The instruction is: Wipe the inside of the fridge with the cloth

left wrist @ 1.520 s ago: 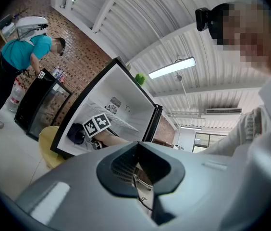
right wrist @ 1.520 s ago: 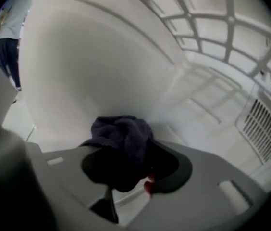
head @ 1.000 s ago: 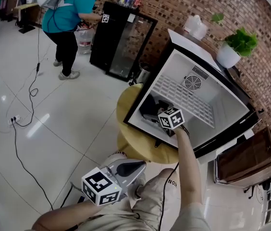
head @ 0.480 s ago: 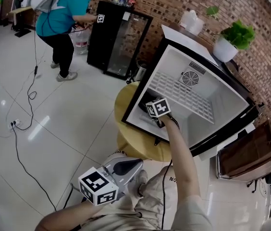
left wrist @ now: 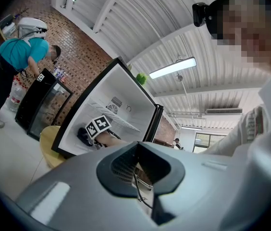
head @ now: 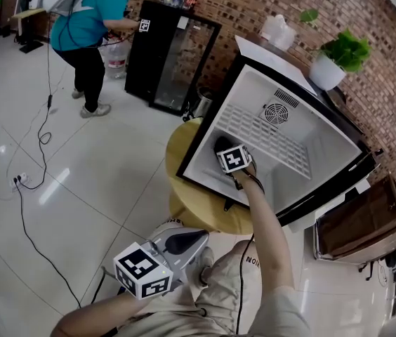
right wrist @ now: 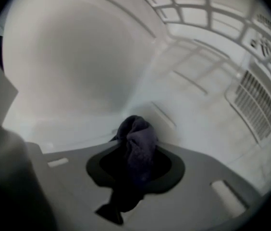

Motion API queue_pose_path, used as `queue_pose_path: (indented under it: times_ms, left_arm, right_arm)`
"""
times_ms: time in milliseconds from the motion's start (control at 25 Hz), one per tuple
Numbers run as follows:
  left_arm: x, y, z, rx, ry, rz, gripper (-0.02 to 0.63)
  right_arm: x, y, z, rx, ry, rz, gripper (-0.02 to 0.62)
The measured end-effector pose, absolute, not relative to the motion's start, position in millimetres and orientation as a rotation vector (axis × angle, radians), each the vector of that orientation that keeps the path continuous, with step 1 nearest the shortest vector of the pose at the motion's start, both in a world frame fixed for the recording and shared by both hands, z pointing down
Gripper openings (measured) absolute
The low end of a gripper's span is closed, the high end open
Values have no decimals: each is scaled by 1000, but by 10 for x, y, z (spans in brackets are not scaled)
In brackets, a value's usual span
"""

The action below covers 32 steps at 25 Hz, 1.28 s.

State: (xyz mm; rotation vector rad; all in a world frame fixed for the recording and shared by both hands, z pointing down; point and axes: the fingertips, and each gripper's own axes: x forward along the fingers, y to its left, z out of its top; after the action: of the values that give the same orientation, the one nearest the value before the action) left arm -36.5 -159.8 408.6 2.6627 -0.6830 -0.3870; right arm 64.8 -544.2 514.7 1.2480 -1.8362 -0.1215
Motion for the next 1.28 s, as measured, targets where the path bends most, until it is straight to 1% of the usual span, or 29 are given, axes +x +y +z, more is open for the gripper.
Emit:
queue_pose_path:
  times_ms: [160, 320, 440, 520, 600, 720, 880, 960, 1040, 1120, 1280]
  left_arm:
    - [-351, -1596, 4041, 2669, -678, -398, 2]
    - [-321, -1570, 4041, 2681, -665, -399, 2]
    - [-285, -1527, 4021, 2684, -656, -392, 2]
    - [-261, -1507, 4000, 2686, -653, -388, 2]
    - [-244, -1495, 3991, 2691, -651, -385, 2]
    - [-248, -1488, 3983, 2692, -653, -394, 2]
    - [-320, -1511, 3978, 2689, -668, -406, 2]
    - [-363, -1529, 3958, 2688, -682, -418, 2]
    - [-401, -1542, 3941, 2685, -695, -427, 2]
    - [-421, -1548, 3939, 2683, -698, -428, 2]
    - [-411, -1571, 3932, 2684, -689, -427, 2]
  right_arm:
    - [1396, -5299, 5141, 1363, -1698, -85, 74]
    - [2266, -5119, 5194, 1483, -1402, -57, 74]
    - [2563, -5038, 5214, 1497, -1277, -13, 74]
    - [2496, -5057, 5156, 1487, -1283, -35, 74]
    - [2228, -5089, 5024, 1488, -1383, -97, 75]
    - [1462, -5074, 4881, 1411, -1675, -167, 75]
    - [353, -5114, 4899, 1260, -2036, -63, 75]
    - [-22, -5154, 4937, 1180, -2092, -16, 75]
    - [-3, -5144, 5093, 1162, -1960, 18, 75]
    - [216, -5122, 5210, 1189, -1812, 2, 75]
    - [711, -5072, 5154, 1274, -1763, -32, 75]
